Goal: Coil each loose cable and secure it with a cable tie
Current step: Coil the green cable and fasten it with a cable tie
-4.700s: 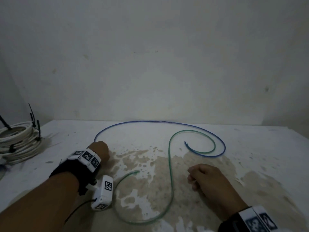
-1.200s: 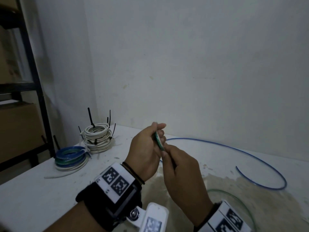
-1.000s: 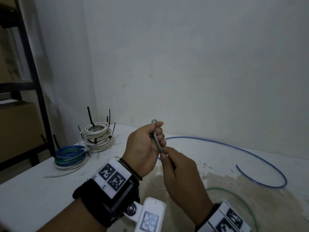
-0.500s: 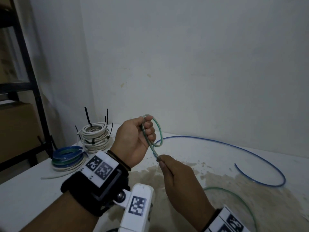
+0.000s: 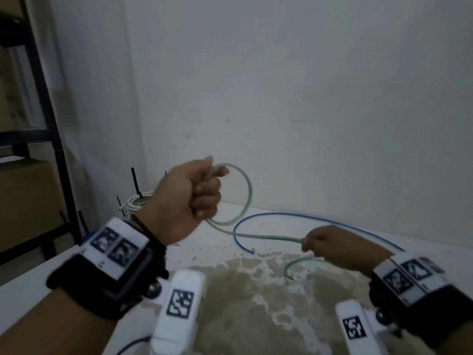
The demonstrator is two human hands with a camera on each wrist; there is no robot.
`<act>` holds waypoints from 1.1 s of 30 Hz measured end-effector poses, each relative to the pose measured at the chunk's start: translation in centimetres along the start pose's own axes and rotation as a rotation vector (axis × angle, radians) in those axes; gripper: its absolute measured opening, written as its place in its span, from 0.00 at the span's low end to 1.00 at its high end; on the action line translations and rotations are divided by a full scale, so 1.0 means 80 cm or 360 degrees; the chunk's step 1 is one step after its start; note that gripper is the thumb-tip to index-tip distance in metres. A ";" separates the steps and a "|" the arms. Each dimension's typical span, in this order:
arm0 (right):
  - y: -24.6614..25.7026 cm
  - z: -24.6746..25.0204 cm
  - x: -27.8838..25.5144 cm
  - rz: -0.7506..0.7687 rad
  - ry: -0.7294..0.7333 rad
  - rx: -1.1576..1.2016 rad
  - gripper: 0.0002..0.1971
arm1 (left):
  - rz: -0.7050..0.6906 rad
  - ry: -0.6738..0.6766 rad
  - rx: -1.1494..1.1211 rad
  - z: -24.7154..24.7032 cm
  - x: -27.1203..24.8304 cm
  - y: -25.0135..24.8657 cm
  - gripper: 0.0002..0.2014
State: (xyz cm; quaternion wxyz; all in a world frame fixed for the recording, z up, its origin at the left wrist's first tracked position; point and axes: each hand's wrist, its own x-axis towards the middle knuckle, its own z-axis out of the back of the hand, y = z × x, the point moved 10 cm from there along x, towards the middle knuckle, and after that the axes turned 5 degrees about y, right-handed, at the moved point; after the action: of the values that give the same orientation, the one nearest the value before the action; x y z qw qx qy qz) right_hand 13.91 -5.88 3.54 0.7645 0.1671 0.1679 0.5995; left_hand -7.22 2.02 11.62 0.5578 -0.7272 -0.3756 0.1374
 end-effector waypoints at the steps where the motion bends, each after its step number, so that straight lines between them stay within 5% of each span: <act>1: 0.002 0.016 0.005 -0.0017 -0.0069 -0.0070 0.13 | 0.0002 0.0037 0.0121 -0.011 -0.003 0.005 0.13; 6: 0.026 0.079 0.012 0.0020 -0.0457 -0.0097 0.15 | -0.0093 0.0116 0.0514 -0.037 -0.015 0.017 0.17; 11: 0.027 0.081 0.012 0.0007 -0.0369 0.0264 0.14 | -0.0148 0.0077 0.0349 -0.016 -0.014 -0.002 0.13; 14: 0.037 0.076 0.013 0.0089 -0.0310 -0.0033 0.12 | -0.0208 0.0156 0.0352 -0.009 -0.014 -0.019 0.09; 17: 0.051 0.070 0.021 0.0144 -0.0319 -0.0408 0.07 | -0.0315 0.0267 0.0751 -0.013 -0.017 -0.024 0.12; 24: 0.089 0.103 0.006 0.0179 -0.0832 -0.0796 0.08 | -0.0362 0.0430 0.1385 -0.029 -0.021 0.022 0.12; 28: 0.099 0.114 -0.001 0.0309 -0.1076 -0.0415 0.14 | -0.0463 0.0255 0.1669 -0.034 -0.020 0.039 0.10; 33: 0.094 0.104 -0.004 0.0245 -0.1055 0.0250 0.16 | -0.0549 0.0062 0.1580 -0.040 -0.015 0.054 0.12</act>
State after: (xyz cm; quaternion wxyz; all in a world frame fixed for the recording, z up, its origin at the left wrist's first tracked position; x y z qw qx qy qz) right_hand 11.15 -4.98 14.40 0.7147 0.4232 -0.0571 0.5539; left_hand -4.34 -1.49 8.52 0.8566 -0.3054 -0.3691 0.1916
